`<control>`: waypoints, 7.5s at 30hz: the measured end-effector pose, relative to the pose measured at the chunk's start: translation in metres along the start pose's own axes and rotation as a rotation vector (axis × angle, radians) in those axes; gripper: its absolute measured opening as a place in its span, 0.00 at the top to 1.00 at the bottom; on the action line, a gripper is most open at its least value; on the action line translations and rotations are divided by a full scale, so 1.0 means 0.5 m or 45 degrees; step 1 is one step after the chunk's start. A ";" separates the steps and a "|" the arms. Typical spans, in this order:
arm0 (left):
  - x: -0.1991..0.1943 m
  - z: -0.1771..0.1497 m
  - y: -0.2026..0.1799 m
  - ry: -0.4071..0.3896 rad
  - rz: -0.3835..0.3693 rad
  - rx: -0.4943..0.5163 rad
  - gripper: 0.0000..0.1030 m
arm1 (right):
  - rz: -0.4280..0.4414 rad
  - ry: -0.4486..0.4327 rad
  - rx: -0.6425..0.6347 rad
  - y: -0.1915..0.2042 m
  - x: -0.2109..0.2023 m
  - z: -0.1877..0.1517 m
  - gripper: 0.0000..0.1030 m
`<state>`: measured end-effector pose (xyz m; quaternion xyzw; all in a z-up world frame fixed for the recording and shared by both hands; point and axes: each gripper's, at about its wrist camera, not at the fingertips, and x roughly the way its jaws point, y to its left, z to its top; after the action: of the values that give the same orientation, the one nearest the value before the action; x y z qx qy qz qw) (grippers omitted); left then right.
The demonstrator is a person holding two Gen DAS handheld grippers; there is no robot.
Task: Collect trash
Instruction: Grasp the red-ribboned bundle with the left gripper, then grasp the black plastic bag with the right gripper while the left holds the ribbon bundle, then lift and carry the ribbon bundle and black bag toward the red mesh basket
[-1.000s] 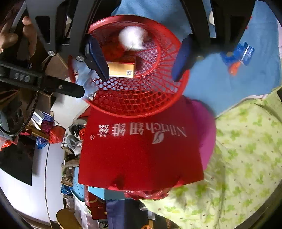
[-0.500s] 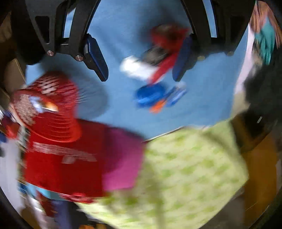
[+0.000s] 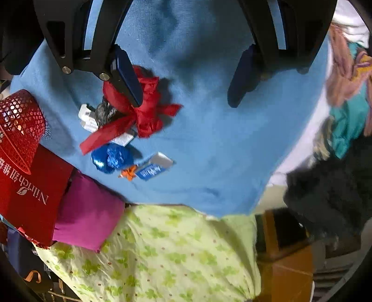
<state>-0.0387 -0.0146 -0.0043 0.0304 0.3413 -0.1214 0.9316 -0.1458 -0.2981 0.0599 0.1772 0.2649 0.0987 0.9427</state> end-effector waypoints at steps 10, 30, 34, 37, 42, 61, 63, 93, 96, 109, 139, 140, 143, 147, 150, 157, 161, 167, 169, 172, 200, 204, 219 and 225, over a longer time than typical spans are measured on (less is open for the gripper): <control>0.148 0.017 -0.015 0.228 -0.233 -0.015 0.27 | -0.060 0.254 0.064 -0.032 0.131 -0.061 0.35; 0.145 0.058 0.106 0.165 -0.277 -0.309 0.68 | 0.020 0.468 0.151 0.025 0.350 -0.074 0.35; 0.123 0.054 0.136 0.115 -0.156 -0.312 0.68 | -0.044 0.537 0.261 0.012 0.439 -0.085 0.36; 0.118 0.050 0.143 0.104 -0.130 -0.309 0.68 | -0.062 0.581 0.356 0.002 0.493 -0.099 0.45; 0.107 0.056 0.139 0.072 -0.118 -0.268 0.68 | -0.050 0.556 0.337 0.015 0.511 -0.107 0.62; -0.106 0.078 -0.075 -0.181 -0.097 0.007 0.68 | -0.085 0.164 0.054 -0.015 0.130 -0.014 0.62; -0.133 0.089 -0.103 -0.207 -0.072 0.043 0.68 | -0.095 0.121 0.053 -0.023 0.092 -0.005 0.62; -0.324 0.119 -0.314 -0.350 0.079 0.246 0.67 | -0.077 -0.166 0.053 -0.065 -0.157 0.020 0.62; -0.321 0.118 -0.324 -0.344 0.077 0.255 0.67 | -0.075 -0.170 0.065 -0.069 -0.164 0.015 0.62; -0.316 0.117 -0.358 -0.333 0.069 0.291 0.67 | -0.089 -0.189 0.098 -0.072 -0.183 0.004 0.62; -0.294 0.107 -0.424 -0.297 0.039 0.367 0.67 | -0.117 -0.219 0.177 -0.099 -0.215 -0.010 0.62; -0.293 0.106 -0.425 -0.294 0.037 0.368 0.67 | -0.119 -0.219 0.182 -0.100 -0.215 -0.011 0.62; -0.289 0.105 -0.431 -0.290 0.036 0.375 0.67 | -0.125 -0.222 0.193 -0.105 -0.218 -0.013 0.62; -0.286 0.105 -0.437 -0.284 0.033 0.379 0.67 | -0.128 -0.225 0.201 -0.114 -0.221 -0.015 0.62; -0.286 0.103 -0.442 -0.284 0.032 0.388 0.67 | -0.126 -0.227 0.207 -0.121 -0.224 -0.015 0.62; -0.284 0.101 -0.452 -0.282 0.029 0.406 0.67 | -0.124 -0.229 0.225 -0.134 -0.226 -0.016 0.62; -0.282 0.101 -0.457 -0.278 0.024 0.414 0.67 | -0.128 -0.234 0.234 -0.142 -0.231 -0.017 0.62; -0.279 0.101 -0.464 -0.274 0.020 0.424 0.67 | -0.129 -0.239 0.246 -0.154 -0.236 -0.018 0.62; -0.279 0.100 -0.467 -0.275 0.023 0.431 0.67 | -0.131 -0.242 0.245 -0.150 -0.237 -0.020 0.62; -0.277 0.100 -0.470 -0.271 0.017 0.435 0.67 | -0.131 -0.245 0.249 -0.155 -0.241 -0.019 0.62; -0.275 0.094 -0.498 -0.257 -0.011 0.480 0.67 | -0.161 -0.269 0.289 -0.161 -0.270 -0.030 0.62; -0.274 0.094 -0.499 -0.253 -0.015 0.481 0.67 | -0.166 -0.270 0.297 -0.162 -0.272 -0.030 0.62; -0.268 0.091 -0.505 -0.244 -0.025 0.486 0.66 | -0.178 -0.278 0.308 -0.164 -0.280 -0.035 0.62; -0.266 0.089 -0.508 -0.240 -0.030 0.485 0.66 | -0.182 -0.277 0.314 -0.165 -0.281 -0.035 0.62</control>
<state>-0.1717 -0.2394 0.1220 0.1905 0.2238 -0.1968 0.9354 -0.2657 -0.4084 0.0791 0.2817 0.1833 -0.0217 0.9416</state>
